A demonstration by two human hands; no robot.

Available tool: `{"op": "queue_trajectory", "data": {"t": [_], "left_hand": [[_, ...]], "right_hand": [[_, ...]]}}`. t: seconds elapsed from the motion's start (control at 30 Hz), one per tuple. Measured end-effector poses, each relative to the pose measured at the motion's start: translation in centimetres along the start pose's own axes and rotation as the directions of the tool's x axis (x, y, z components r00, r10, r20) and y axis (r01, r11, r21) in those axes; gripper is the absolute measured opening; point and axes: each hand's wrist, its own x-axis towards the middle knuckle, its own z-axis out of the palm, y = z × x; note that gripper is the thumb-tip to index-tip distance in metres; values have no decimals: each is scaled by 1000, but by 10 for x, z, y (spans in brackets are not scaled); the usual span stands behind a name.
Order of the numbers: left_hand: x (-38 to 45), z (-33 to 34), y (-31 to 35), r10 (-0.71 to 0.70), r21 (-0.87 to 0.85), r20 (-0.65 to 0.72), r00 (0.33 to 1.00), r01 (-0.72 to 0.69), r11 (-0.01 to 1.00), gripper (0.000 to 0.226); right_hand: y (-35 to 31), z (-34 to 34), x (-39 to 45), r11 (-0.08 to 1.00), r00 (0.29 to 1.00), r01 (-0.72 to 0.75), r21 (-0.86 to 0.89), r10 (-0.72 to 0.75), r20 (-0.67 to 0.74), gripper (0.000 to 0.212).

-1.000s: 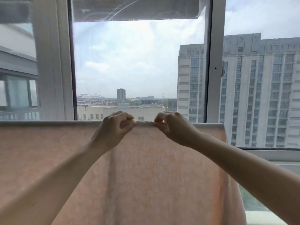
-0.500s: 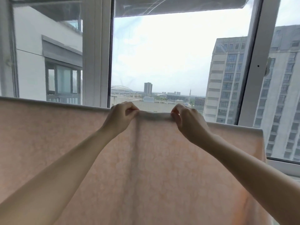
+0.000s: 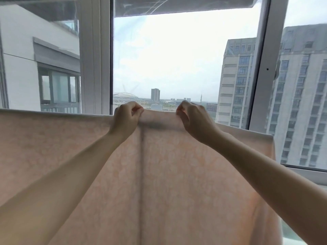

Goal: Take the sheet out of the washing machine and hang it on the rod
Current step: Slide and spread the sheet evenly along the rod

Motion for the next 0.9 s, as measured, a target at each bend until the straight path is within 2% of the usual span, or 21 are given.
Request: {"op": "queue_trajectory", "data": {"t": [0.07,0.13,0.2,0.27,0.37,0.53,0.7,0.8,0.83,0.9], "left_hand": [[-6,0,-1,28,-24,2,1000,-28,999,8],[-21,0,-6,128,10,-20,992,-128,992,8],[-34,1,-10,247,137,-21,969,-242,960,10],[-37,1,-12,285,238,-25,958,-271,933,12],[-36,0,-13,236,248,-57,970,-215,945,12],[-40,-4,-16,159,137,-59,986,-150,979,4],[-38,-4,0,120,72,-65,991,-115,991,11],[-39,-3,2,104,54,-54,993,-101,993,9],[-40,-4,2,74,36,-70,995,-72,997,8],[-43,-7,-1,-60,-2,-122,991,60,998,12]], "right_hand": [[0,3,-6,1000,998,27,5,-27,63,14],[-2,9,-14,997,991,75,-10,-73,112,21],[-5,16,-15,991,984,122,-50,-114,136,37],[-10,22,-9,988,983,136,-71,-126,131,42],[-19,33,-3,980,980,183,-74,-176,93,28],[-23,44,-5,946,960,267,-182,-278,-36,7],[-28,59,3,931,950,306,-199,-311,2,34],[-35,60,14,963,968,248,-108,-250,1,15],[-36,61,16,966,971,235,-105,-239,-26,15],[-38,65,16,969,966,225,-104,-236,-105,14]]}}
